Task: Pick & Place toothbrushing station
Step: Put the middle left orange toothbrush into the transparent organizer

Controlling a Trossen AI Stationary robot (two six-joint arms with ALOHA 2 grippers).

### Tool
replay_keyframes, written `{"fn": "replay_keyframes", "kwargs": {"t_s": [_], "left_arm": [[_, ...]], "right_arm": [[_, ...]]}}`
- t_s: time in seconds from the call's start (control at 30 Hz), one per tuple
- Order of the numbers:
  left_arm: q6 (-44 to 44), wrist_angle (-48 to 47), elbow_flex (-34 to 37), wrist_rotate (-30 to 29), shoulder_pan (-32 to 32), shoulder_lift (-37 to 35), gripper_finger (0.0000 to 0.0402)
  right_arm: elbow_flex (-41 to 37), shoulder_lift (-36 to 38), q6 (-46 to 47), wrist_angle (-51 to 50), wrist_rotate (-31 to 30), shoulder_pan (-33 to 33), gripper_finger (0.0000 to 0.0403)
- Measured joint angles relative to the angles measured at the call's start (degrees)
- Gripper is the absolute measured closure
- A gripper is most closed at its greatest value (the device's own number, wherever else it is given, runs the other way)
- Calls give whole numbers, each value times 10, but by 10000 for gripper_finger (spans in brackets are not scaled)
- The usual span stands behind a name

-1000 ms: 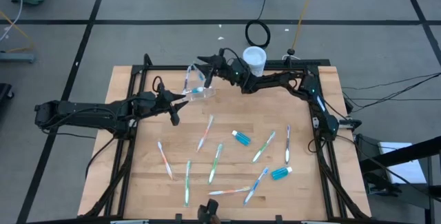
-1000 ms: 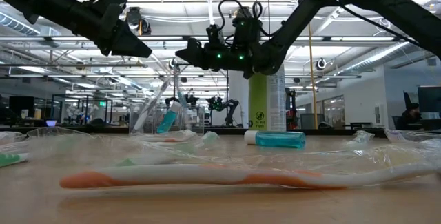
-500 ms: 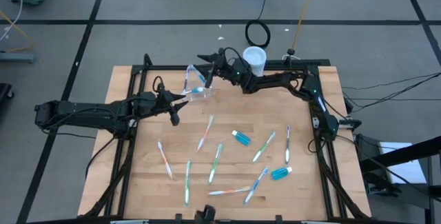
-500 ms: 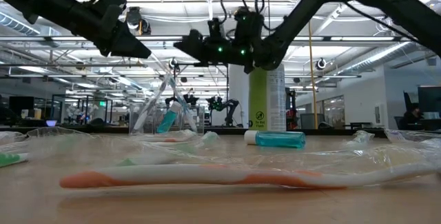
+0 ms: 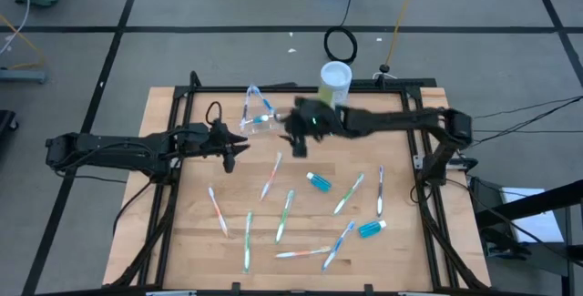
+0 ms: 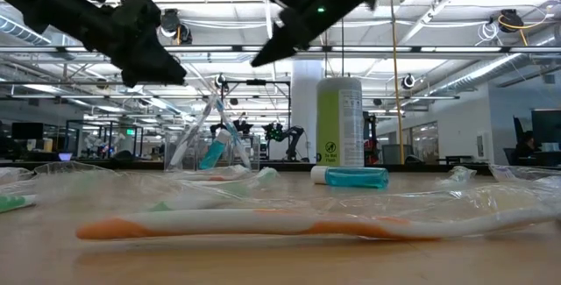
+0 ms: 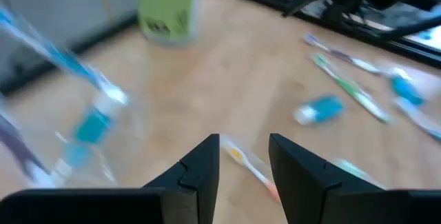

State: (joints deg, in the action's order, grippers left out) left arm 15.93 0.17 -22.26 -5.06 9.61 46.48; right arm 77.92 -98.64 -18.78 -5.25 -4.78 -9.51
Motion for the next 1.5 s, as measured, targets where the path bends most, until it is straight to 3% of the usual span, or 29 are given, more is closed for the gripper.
{"fn": "replay_keyframes", "kwargs": {"t_s": [0.13,0.33,0.47,0.67,0.77,1.03,1.17,1.5], "left_arm": [[64,-48,0,38,-3,0,270],[121,-72,-4,34,-63,0,270],[173,-100,-43,-11,-134,0,270],[331,-276,-144,-109,-232,36,270],[465,-374,-188,-102,-267,72,270],[873,-509,-203,28,-330,217,270],[955,-510,-203,98,-356,288,270],[1034,-513,-186,85,-367,353,270]], "right_arm": [[-101,57,42,-3,-71,57,188],[-260,139,98,99,-73,110,188],[-324,199,62,171,-73,116,188],[-397,258,104,327,-73,105,188],[-416,275,72,359,-72,102,188],[-420,288,2,379,-72,98,188],[-420,287,-4,376,-72,98,188],[-420,287,17,367,-72,98,188]]}}
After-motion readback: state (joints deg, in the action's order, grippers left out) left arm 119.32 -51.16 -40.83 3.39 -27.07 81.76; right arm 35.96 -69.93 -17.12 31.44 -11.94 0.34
